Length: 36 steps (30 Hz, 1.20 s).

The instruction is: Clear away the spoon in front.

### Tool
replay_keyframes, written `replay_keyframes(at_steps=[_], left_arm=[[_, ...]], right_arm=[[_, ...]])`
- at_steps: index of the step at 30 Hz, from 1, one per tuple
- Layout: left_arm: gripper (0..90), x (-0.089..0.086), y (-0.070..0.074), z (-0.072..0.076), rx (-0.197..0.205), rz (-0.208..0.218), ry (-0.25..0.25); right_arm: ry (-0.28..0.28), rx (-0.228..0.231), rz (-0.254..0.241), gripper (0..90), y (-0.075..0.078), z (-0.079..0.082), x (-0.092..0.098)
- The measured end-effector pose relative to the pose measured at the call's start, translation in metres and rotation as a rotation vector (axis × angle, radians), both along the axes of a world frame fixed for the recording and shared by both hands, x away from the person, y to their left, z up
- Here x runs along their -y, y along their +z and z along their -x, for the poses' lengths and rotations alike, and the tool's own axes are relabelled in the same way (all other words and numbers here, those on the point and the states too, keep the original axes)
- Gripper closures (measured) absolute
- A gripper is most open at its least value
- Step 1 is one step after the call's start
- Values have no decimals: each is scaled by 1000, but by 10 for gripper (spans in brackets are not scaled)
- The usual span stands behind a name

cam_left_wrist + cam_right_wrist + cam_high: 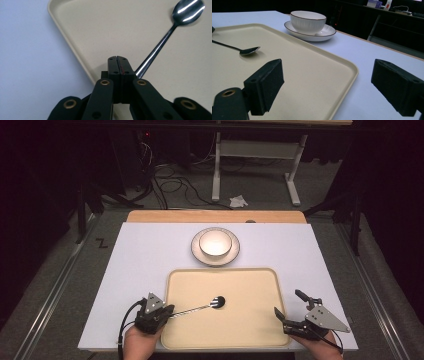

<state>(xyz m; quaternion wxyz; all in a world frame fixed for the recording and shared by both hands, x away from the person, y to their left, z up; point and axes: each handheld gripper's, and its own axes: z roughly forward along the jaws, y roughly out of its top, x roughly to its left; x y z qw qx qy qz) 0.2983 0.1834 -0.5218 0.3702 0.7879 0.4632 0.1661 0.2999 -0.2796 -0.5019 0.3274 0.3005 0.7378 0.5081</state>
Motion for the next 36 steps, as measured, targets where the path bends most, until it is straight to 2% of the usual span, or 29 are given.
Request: replay_keyframes(at_steps=[3, 8, 11, 16, 19, 29, 32, 34, 35, 36], left_arm=[[900, 1, 1, 0, -1, -12, -6], [900, 3, 2, 5, -21, -3, -32], [900, 6, 3, 10, -23, -18, -49], [900, 11, 6, 20, -36, -47, -100], [900, 15, 7, 25, -50, -47, -129], [900, 33, 9, 31, -62, -65, -209], [900, 35, 9, 31, -60, -64, -204], [900, 34, 10, 27, -50, -43, -176], [900, 34, 11, 24, -39, -32, -163], [900, 35, 14, 22, -7, -27, -158]], right_arm=[[2, 5, 0, 117, 0, 0, 0], [-2, 0, 2, 118, 0, 0, 0], [0, 2, -4, 117, 0, 0, 0], [-2, 1, -3, 118, 0, 1, 0], [-3, 2, -7, 118, 1, 1, 1], [-1, 1, -2, 118, 0, 1, 0], [-1, 2, -2, 119, 0, 0, 0], [-1, 4, -2, 118, 1, 1, 0], [0, 4, -3, 119, 1, 0, 0], [-1, 2, -3, 119, 1, 0, 0]])
